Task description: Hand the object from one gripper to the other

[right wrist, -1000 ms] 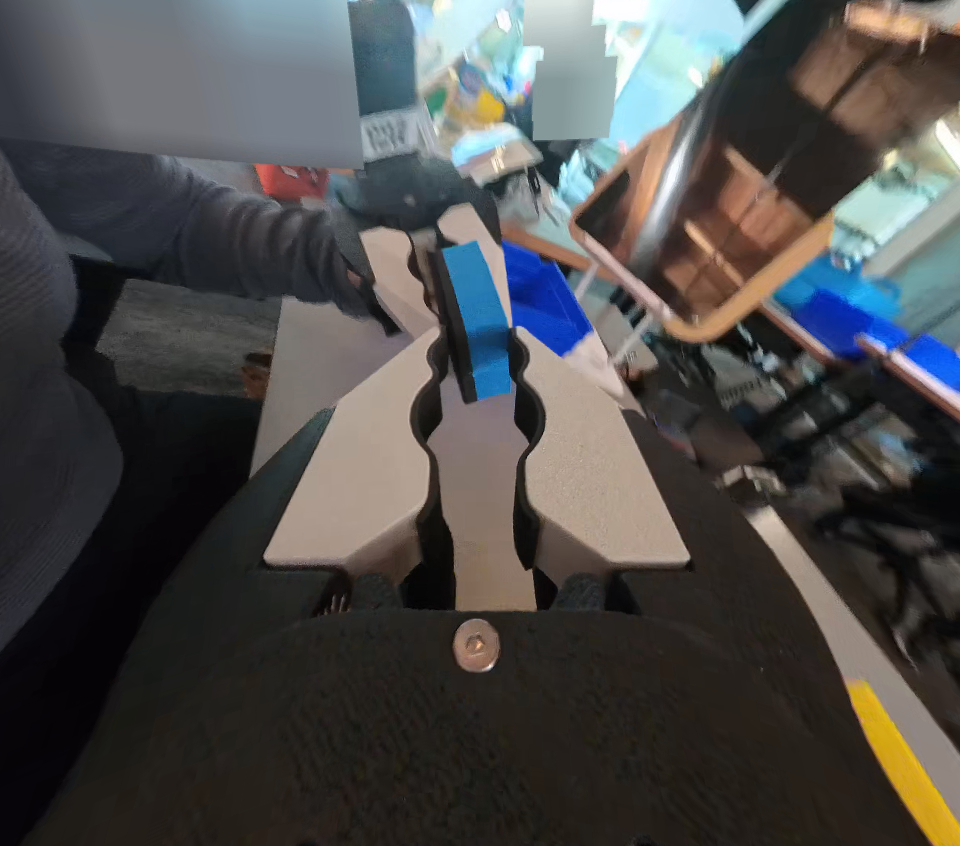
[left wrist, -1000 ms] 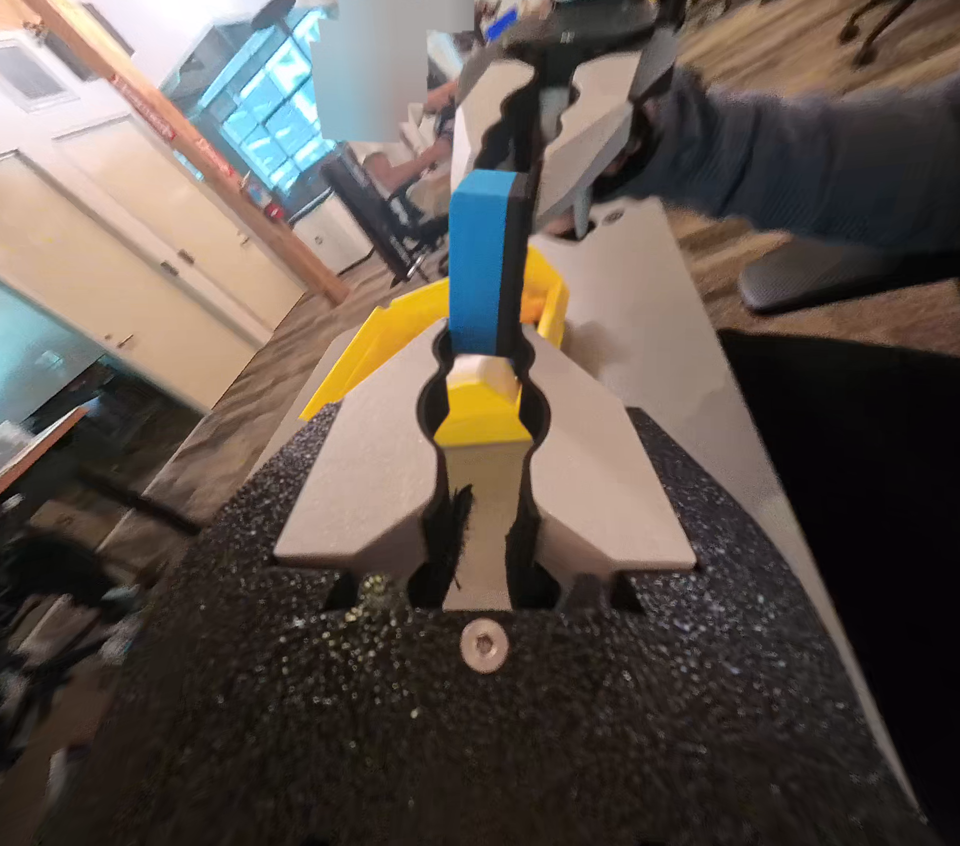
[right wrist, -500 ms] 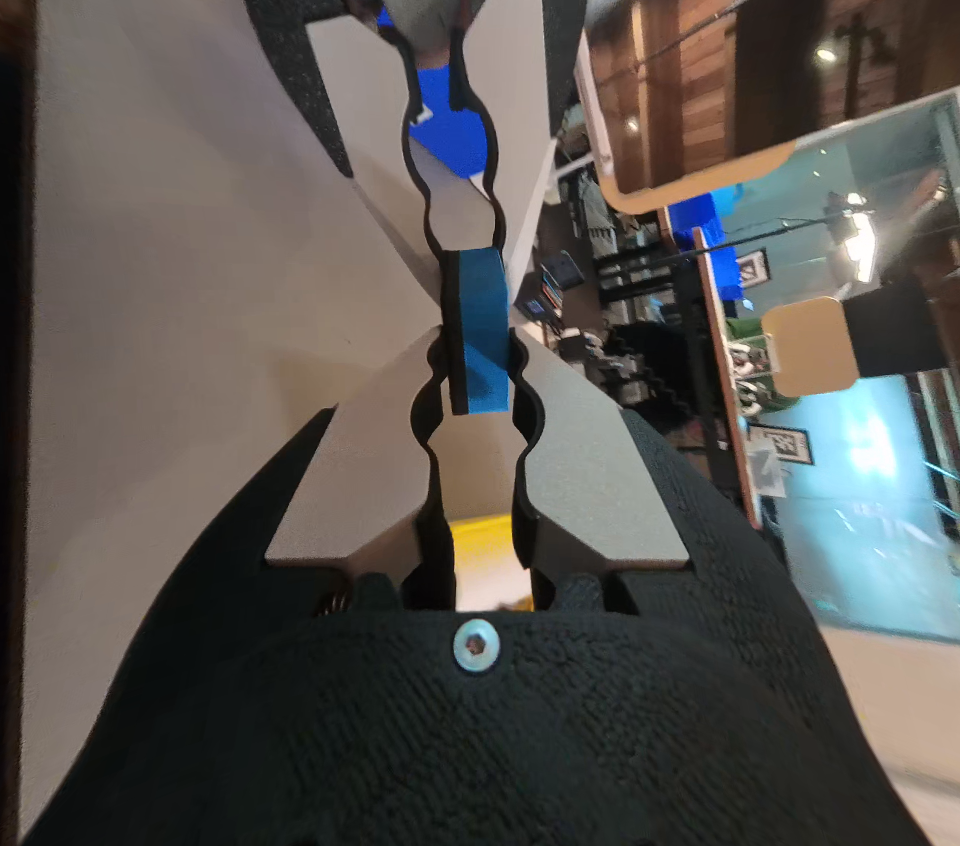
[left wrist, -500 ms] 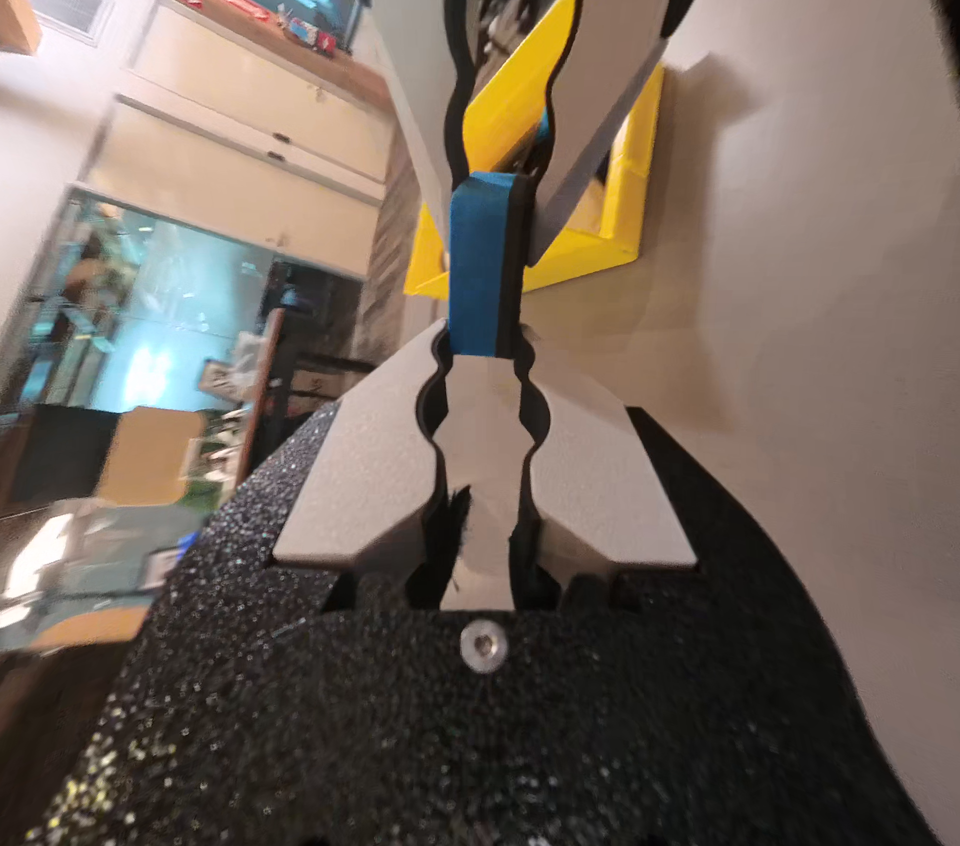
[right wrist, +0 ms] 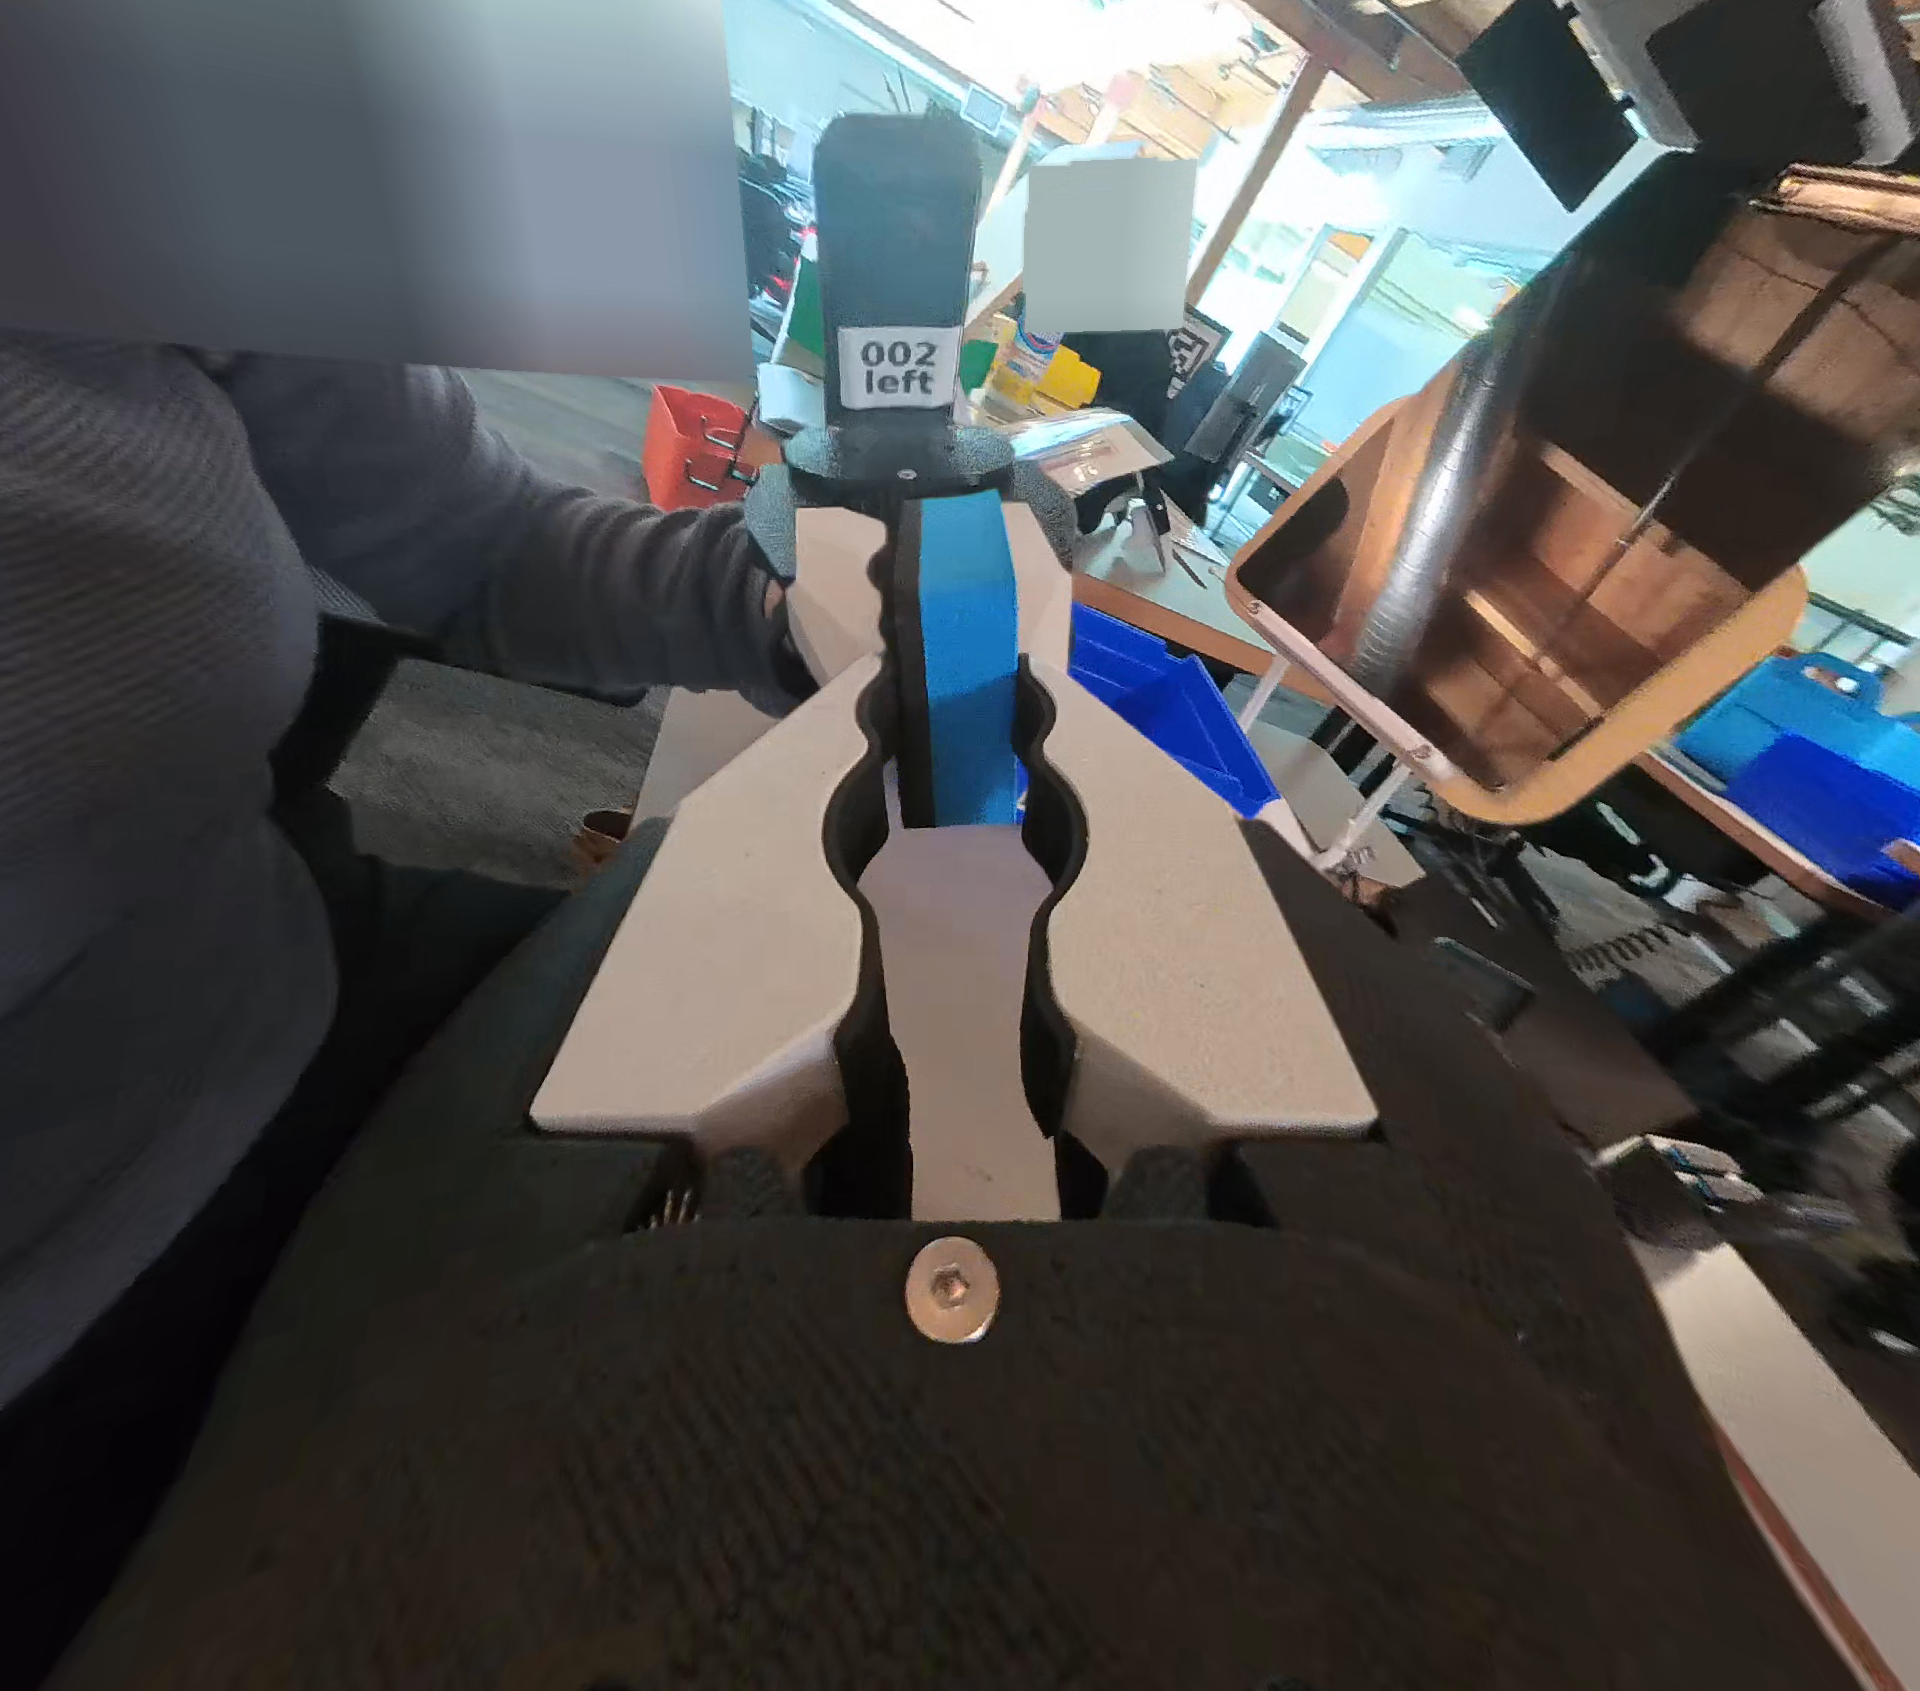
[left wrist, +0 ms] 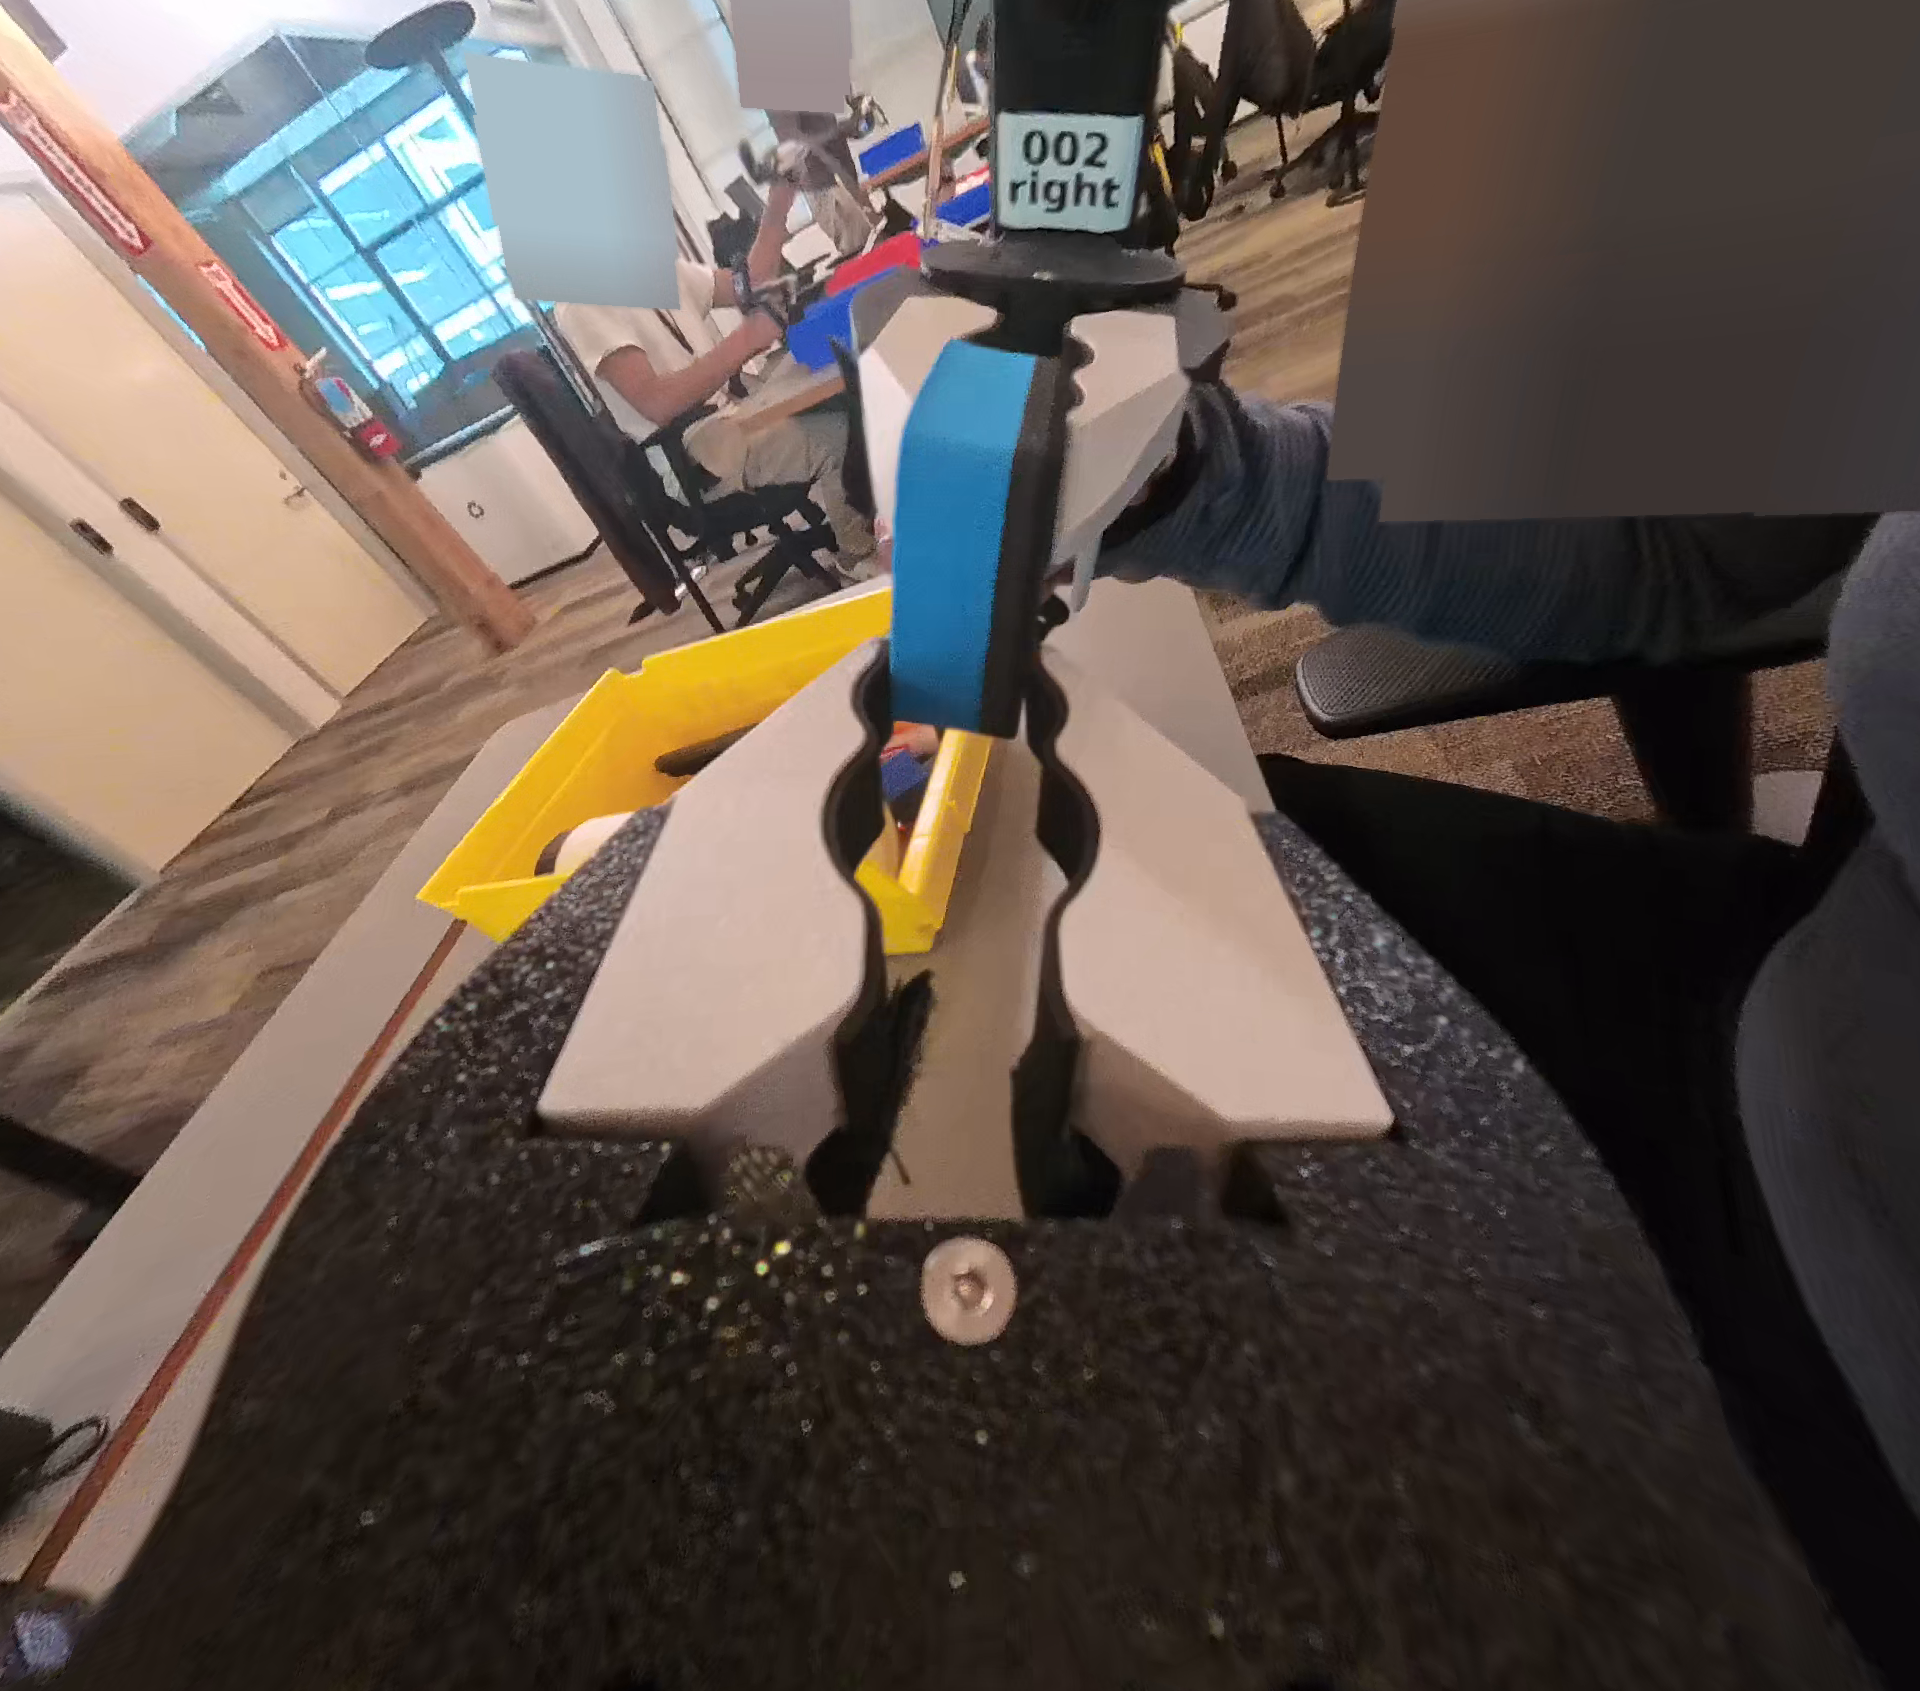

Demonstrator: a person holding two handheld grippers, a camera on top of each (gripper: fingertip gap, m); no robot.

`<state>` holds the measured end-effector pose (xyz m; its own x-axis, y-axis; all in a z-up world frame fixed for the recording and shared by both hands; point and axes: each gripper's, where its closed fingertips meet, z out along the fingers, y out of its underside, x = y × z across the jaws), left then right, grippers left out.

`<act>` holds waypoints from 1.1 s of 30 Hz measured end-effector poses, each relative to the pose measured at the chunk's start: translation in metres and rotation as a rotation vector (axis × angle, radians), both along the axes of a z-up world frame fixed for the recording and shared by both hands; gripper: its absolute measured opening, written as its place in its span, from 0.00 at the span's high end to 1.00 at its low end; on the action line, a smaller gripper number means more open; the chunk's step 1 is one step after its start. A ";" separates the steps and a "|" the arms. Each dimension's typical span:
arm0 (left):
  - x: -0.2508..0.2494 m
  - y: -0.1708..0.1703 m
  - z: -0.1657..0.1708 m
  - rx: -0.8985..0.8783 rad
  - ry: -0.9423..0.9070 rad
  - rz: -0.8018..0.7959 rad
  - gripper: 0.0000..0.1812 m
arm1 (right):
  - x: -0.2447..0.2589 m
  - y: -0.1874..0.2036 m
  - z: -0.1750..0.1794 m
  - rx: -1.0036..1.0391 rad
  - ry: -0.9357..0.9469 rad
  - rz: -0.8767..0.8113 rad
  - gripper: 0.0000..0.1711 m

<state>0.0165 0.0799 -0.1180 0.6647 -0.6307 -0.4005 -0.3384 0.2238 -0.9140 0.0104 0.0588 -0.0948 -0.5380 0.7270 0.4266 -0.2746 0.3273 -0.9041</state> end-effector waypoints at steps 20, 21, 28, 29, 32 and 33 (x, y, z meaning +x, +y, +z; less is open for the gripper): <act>-0.070 0.014 0.021 0.884 1.233 0.801 0.90 | -0.024 0.038 -0.010 -0.490 -0.448 -0.120 0.63; -0.066 0.011 0.022 0.963 1.281 0.810 0.90 | -0.025 0.038 -0.007 -0.611 -0.484 -0.064 0.63; -0.057 0.007 0.015 1.177 1.423 0.799 0.90 | -0.037 0.032 -0.031 -0.882 -0.723 0.113 0.70; -0.056 0.007 0.014 1.180 1.423 0.797 0.90 | -0.038 0.029 -0.035 -0.864 -0.737 0.128 0.74; -0.058 0.008 0.013 1.145 1.364 0.779 0.89 | -0.037 0.022 -0.033 -0.846 -0.710 0.180 0.88; -0.060 0.010 0.011 1.097 1.310 0.754 0.89 | -0.038 0.024 -0.033 -0.828 -0.690 0.164 0.88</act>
<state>-0.0436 0.0901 -0.1074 -0.3815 0.4729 -0.7943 -0.9124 -0.0550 0.4055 -0.0273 0.0824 -0.1276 -0.5900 0.5474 -0.5935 0.3916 -0.4488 -0.8033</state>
